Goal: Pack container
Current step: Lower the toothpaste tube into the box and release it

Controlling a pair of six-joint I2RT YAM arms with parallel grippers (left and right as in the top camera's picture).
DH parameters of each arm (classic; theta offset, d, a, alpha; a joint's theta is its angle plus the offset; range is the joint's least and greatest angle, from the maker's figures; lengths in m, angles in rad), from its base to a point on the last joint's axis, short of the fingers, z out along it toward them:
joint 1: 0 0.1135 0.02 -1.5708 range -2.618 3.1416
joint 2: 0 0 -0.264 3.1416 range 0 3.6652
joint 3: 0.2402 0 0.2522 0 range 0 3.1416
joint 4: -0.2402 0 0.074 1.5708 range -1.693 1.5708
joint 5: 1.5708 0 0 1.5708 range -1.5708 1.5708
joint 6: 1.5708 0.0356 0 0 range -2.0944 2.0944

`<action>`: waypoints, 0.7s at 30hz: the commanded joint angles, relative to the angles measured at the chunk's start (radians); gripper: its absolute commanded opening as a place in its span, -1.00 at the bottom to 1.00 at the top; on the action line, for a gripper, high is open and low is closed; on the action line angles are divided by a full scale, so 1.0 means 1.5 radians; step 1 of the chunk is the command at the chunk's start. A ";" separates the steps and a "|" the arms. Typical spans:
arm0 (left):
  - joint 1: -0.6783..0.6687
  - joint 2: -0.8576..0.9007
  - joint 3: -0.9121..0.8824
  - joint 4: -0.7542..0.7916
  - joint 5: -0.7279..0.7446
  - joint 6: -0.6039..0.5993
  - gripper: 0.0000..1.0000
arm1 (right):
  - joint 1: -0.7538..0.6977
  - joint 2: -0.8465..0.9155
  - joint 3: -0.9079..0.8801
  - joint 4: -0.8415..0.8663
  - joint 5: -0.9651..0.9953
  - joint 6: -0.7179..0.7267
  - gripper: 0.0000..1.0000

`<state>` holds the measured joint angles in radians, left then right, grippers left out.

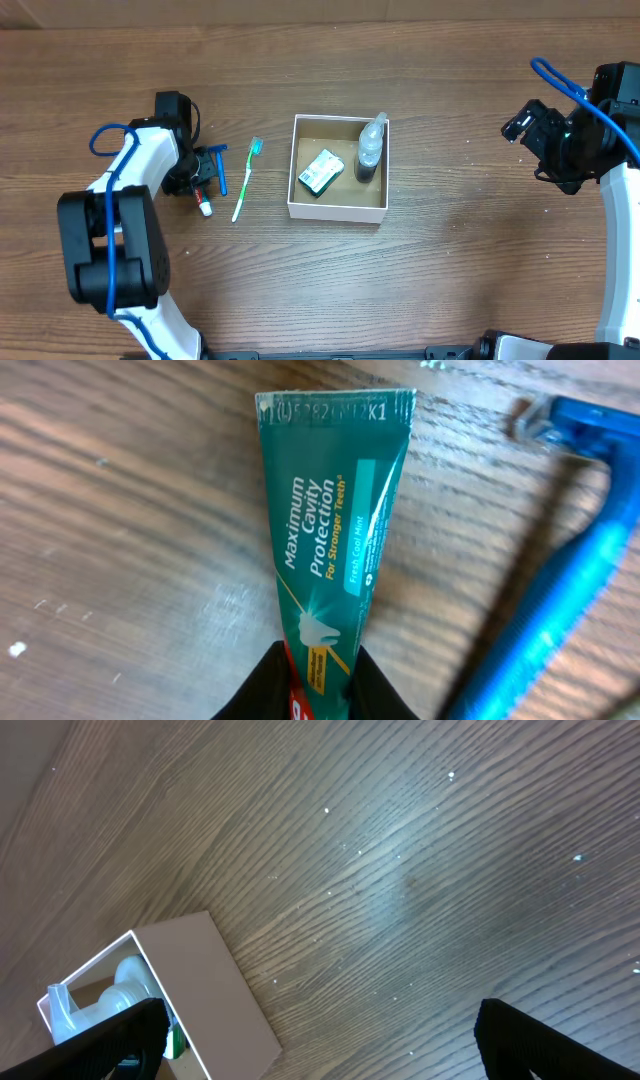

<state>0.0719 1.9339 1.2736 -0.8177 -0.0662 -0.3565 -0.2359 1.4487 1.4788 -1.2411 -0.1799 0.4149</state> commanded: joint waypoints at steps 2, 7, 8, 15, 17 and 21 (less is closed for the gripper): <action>-0.016 -0.166 0.041 -0.047 0.058 0.026 -0.70 | -0.003 0.001 0.003 0.004 -0.003 0.001 1.00; -0.099 -0.282 0.060 -0.030 0.144 0.028 -0.71 | -0.003 0.001 0.003 0.004 -0.003 0.001 1.00; -0.126 -0.294 0.060 -0.015 0.144 0.028 -0.71 | -0.003 0.001 0.003 0.004 -0.003 0.001 1.00; -0.287 -0.238 0.059 0.091 0.120 0.026 -0.67 | -0.003 0.001 0.003 0.004 -0.003 0.001 1.00; -0.316 -0.203 0.059 0.126 0.107 0.026 -0.60 | -0.003 0.001 0.003 0.004 -0.003 0.001 1.00; -0.334 -0.154 0.059 0.180 0.137 0.026 -0.47 | -0.003 0.001 0.003 0.004 -0.003 0.001 1.00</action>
<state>-0.4164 1.6569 1.3609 -0.5831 0.1116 -0.3336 -0.2359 1.4487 1.4788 -1.2415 -0.1799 0.4149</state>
